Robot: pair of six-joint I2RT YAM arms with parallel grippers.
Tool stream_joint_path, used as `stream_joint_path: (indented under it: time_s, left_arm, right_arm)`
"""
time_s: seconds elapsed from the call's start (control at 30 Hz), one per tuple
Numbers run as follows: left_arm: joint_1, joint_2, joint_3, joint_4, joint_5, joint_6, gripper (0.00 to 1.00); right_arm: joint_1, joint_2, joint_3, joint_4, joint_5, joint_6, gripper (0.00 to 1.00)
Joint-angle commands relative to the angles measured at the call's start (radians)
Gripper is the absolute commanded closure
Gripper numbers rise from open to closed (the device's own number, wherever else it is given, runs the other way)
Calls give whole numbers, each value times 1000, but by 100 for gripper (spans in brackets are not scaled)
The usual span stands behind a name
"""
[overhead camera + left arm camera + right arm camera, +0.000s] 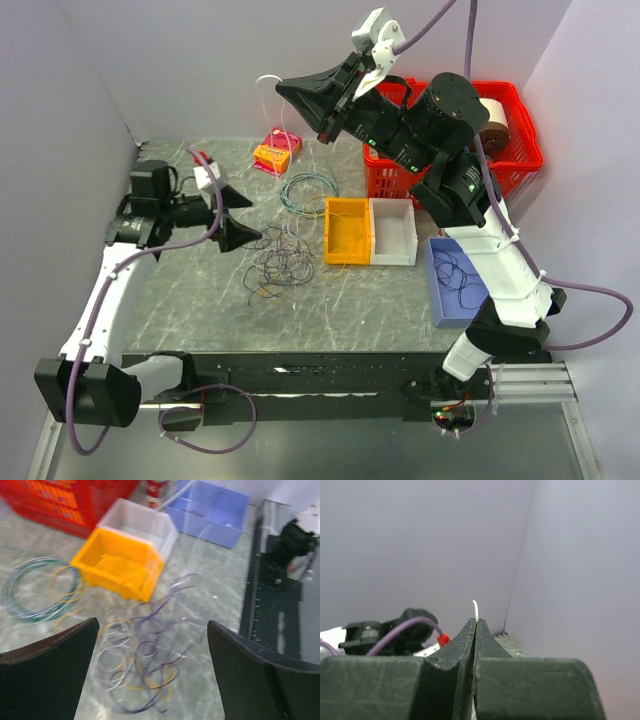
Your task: Untangle the cables
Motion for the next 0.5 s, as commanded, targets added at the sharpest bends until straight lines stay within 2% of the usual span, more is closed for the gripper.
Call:
stream_joint_path:
  time_s: [0.0,0.2,0.47]
  left_arm:
    - [-80,19,-54,158,38,-105,4]
    - [-238,59,-137,275,-133,-152,4]
    - [-249,113,-213,289,-313,-60,1]
  right_arm:
    - [18,-10,54,84,30,-7,100]
    - [35,-30,51,124,74,-38,100]
    - [29,-117,-32,97,254,-130,100]
